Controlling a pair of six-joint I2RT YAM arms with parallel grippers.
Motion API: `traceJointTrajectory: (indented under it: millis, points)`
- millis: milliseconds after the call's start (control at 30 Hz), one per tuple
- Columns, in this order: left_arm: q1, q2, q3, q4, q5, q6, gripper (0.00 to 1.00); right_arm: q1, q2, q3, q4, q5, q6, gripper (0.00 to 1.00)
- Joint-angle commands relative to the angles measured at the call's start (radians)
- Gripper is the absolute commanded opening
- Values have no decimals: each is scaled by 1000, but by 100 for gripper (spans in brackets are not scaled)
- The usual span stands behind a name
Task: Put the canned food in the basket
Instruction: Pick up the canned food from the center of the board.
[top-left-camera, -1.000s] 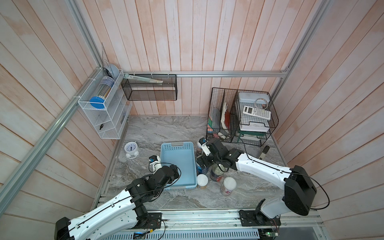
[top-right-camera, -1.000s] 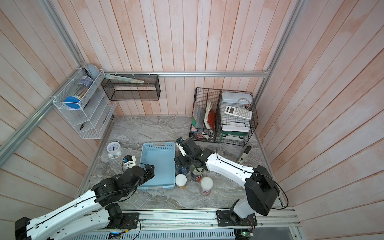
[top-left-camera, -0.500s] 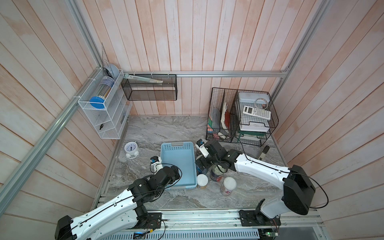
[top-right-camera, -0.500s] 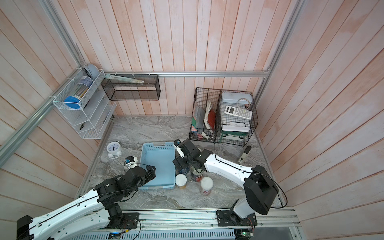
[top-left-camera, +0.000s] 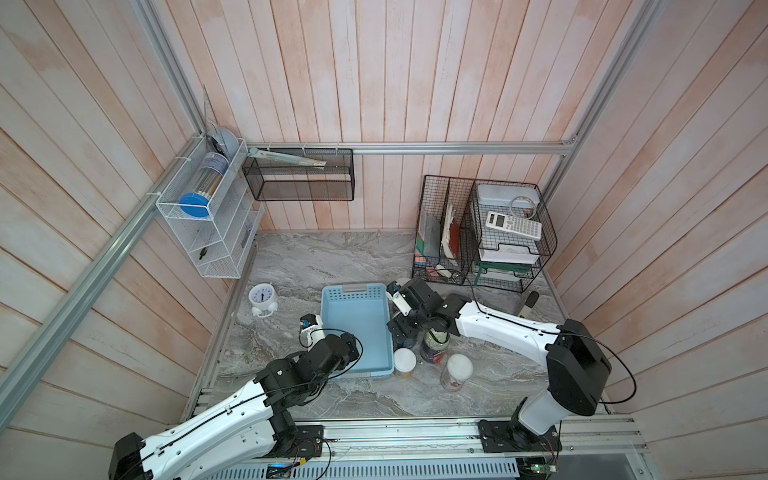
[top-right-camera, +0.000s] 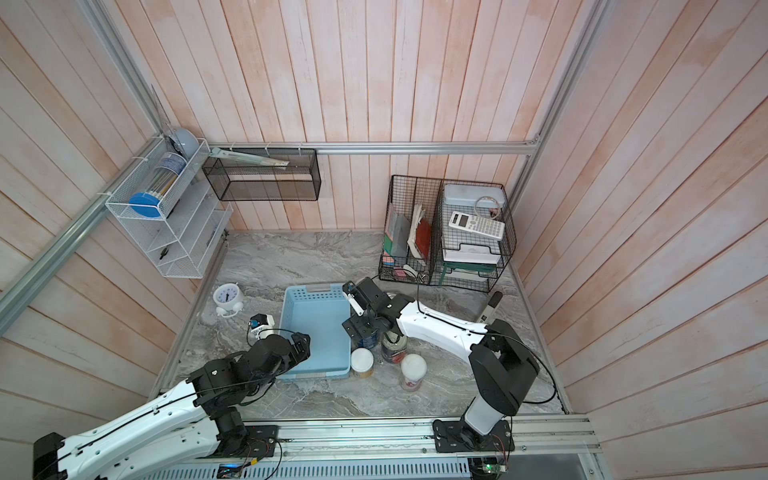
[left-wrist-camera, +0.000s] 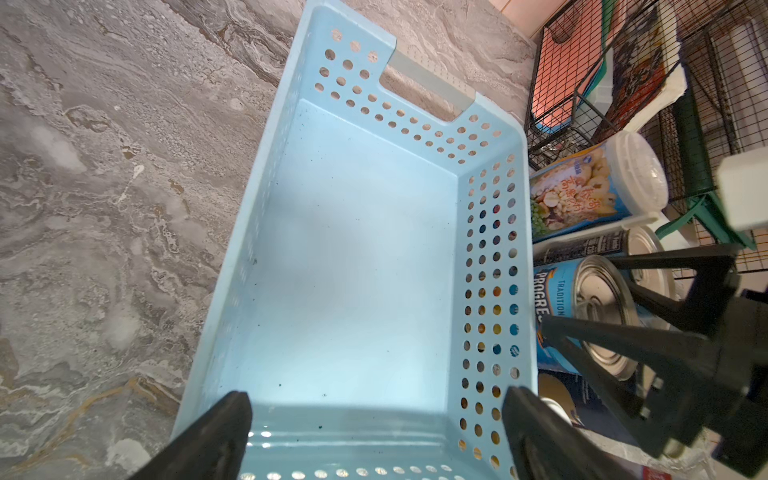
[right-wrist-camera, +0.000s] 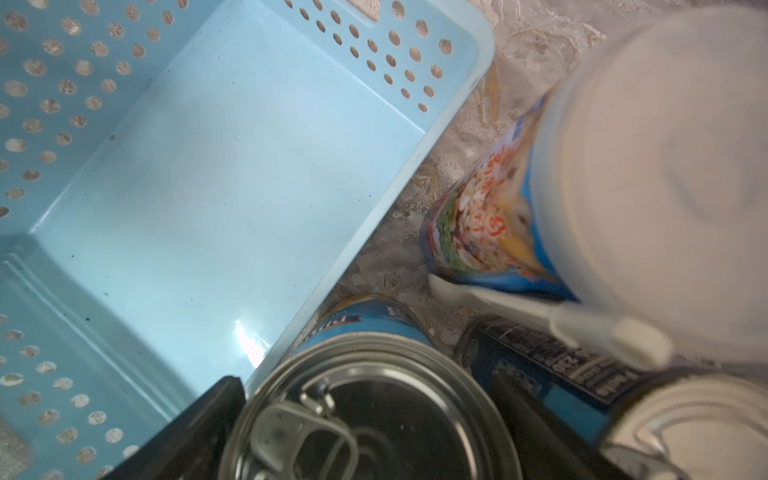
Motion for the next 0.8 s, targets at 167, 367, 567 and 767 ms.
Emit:
traceJointTrajectory:
  millis: [167, 367, 567, 767]
  points:
    - [8, -17, -19, 7, 8, 7, 100, 1, -16, -44, -42, 40, 12, 96]
    - [8, -39, -44, 29, 17, 12, 100, 0, -54, -72, -21, 28, 19, 86]
    - [7, -26, -39, 34, 12, 27, 100, 2, -95, -65, -33, 35, 29, 75]
    - [11, -32, -14, 8, -19, 39, 100, 4, -205, -37, -76, 19, 55, 70]
